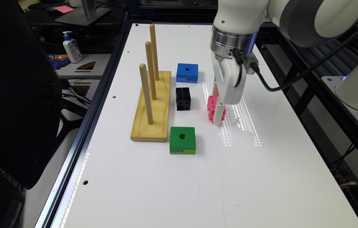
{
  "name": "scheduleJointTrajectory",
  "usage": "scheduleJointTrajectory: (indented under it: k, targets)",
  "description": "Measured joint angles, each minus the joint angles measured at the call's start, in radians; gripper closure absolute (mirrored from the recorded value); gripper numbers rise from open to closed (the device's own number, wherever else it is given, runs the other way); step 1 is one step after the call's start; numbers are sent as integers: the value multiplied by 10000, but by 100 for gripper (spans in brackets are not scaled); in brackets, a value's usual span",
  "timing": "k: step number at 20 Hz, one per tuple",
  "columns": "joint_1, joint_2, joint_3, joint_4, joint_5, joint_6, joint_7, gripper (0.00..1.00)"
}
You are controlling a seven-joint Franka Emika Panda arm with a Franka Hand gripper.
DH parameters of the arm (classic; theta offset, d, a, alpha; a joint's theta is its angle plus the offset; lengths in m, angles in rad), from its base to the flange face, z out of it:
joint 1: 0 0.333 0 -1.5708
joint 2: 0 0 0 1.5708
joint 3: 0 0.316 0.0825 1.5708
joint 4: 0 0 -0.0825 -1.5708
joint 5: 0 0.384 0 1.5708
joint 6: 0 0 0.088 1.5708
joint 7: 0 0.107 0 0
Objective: Pick up pink block.
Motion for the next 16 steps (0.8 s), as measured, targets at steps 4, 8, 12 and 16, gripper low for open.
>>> scheduleJointTrajectory:
  k: [4,8,12,16]
  targets:
    - [1,-429,11,-17,0,-468,0,100]
    - [4,-532,22,-34,0,-580,0,100]
    - [4,-552,24,-43,0,-580,0,100]
    - [4,-966,34,-40,0,-920,3,100]
